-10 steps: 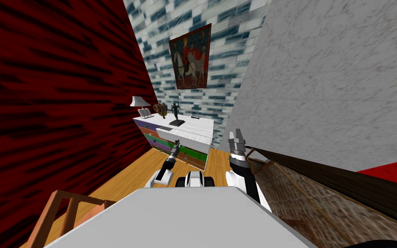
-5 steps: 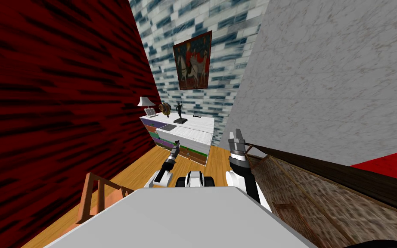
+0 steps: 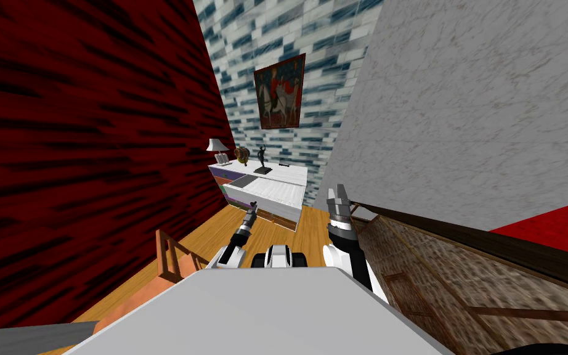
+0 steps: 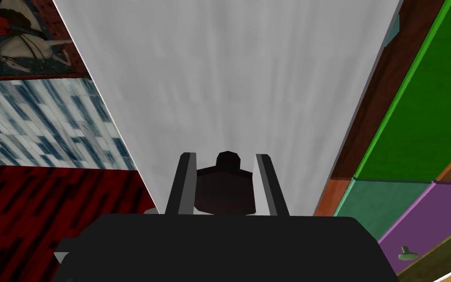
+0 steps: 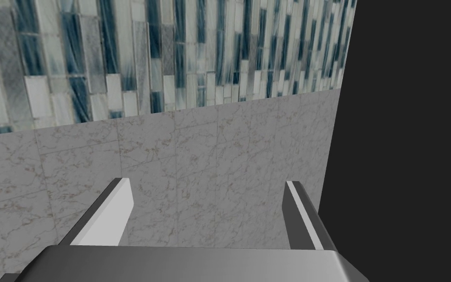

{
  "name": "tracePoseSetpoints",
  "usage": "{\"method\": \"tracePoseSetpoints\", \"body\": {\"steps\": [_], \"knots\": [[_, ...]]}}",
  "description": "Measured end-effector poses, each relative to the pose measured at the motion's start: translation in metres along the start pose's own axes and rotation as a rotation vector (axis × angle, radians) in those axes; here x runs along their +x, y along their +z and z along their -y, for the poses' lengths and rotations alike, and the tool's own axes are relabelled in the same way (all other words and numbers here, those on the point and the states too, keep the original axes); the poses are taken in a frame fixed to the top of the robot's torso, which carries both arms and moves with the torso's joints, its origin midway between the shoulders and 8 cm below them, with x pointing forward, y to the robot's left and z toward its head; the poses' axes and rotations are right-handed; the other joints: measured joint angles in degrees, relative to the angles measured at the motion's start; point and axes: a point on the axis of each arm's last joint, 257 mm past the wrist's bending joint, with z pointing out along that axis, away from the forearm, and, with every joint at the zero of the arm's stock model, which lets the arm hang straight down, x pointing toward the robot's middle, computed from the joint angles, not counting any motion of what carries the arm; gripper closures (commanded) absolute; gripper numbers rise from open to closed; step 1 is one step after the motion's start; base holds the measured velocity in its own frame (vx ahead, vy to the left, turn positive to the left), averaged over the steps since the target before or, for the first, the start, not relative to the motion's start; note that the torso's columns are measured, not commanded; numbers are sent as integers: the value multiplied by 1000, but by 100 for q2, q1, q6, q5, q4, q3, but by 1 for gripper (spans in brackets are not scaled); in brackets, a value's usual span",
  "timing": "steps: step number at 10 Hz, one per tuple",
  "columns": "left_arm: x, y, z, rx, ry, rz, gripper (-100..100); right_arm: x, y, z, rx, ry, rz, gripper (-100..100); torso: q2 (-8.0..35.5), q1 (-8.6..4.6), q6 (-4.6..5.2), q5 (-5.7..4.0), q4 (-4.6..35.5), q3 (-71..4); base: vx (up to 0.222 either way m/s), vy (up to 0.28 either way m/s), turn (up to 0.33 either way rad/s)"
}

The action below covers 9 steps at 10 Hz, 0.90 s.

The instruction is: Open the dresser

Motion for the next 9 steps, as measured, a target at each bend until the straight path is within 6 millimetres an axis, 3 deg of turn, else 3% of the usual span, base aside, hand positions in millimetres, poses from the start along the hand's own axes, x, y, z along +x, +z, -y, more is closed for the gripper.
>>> {"method": "tracePoseSetpoints", "body": {"steps": [2, 3, 9], "knots": [[1, -3, -1, -4, -1, -3, 100, 0, 0, 0, 0, 0, 0, 0, -20, -15, 11, -8, 0, -17, -153, 67, 25], [2, -5, 1, 0, -2, -6, -100, 0, 0, 0, 0, 0, 0, 0, -2, 0, 7, -2, 1, -3, -167, 46, 47], [-1, 44, -9, 6, 7, -5, -100, 0, 0, 0, 0, 0, 0, 0, -6, -27, 23, -6, 7, -5, -56, 13, 30]]}}
